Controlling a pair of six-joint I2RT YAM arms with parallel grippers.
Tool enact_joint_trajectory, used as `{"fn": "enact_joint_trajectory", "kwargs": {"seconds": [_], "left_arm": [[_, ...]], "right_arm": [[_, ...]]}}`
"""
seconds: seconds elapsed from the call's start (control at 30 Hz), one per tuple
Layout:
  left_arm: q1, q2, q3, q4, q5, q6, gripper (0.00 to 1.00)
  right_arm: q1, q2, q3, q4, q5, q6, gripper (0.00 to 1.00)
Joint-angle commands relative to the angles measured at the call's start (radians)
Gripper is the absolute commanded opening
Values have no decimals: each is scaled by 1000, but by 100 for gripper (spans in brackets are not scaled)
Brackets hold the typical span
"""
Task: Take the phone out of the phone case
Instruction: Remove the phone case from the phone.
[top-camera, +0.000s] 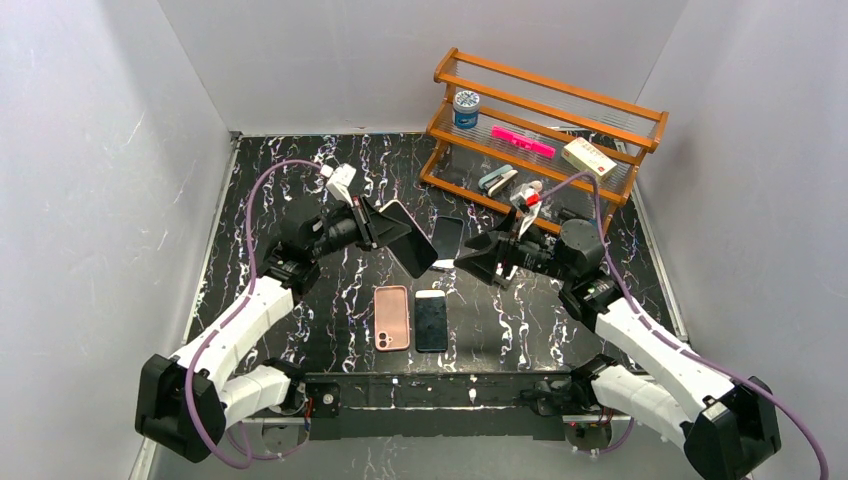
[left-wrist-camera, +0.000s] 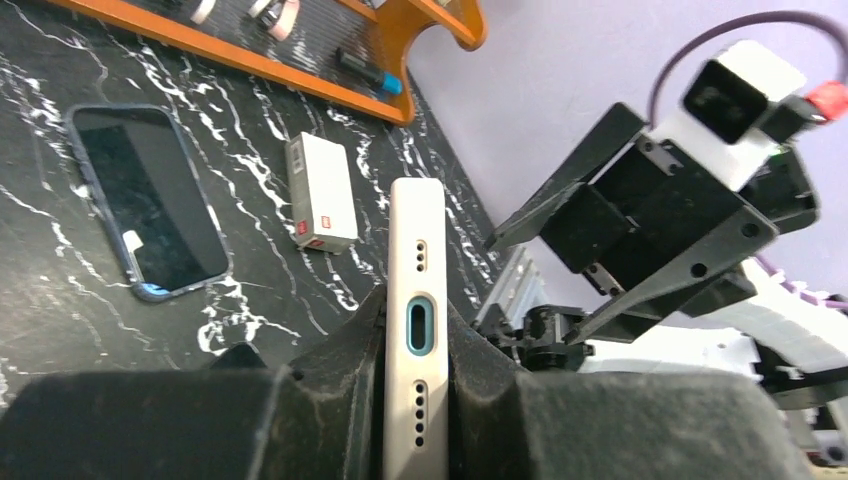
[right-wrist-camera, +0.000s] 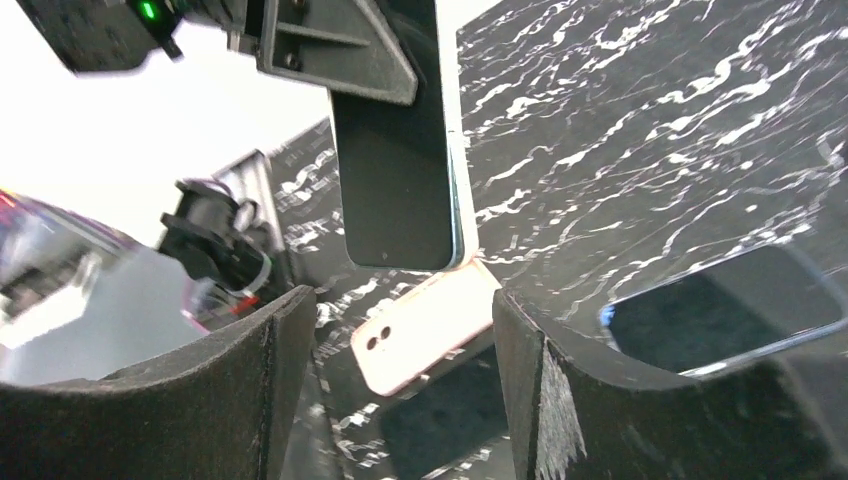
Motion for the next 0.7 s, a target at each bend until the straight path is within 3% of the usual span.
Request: {"fn": "enact_joint_trajectory", "kwargs": {"seconds": [0.0, 0.13, 0.27, 0.67], "left_arm": [[1, -37, -33, 245, 27, -171, 0], [1, -36, -62, 339, 39, -247, 0], [1, -41, -70, 378, 47, -283, 0], [0, -33, -72, 424, 56, -317, 0]], "right_arm": [[-6, 1, -31, 213, 54, 387, 73], [-5, 53, -67, 347, 11, 564, 71], [3, 99, -53, 366, -7, 642, 70], [21, 130, -40, 410, -38, 682, 58]]}}
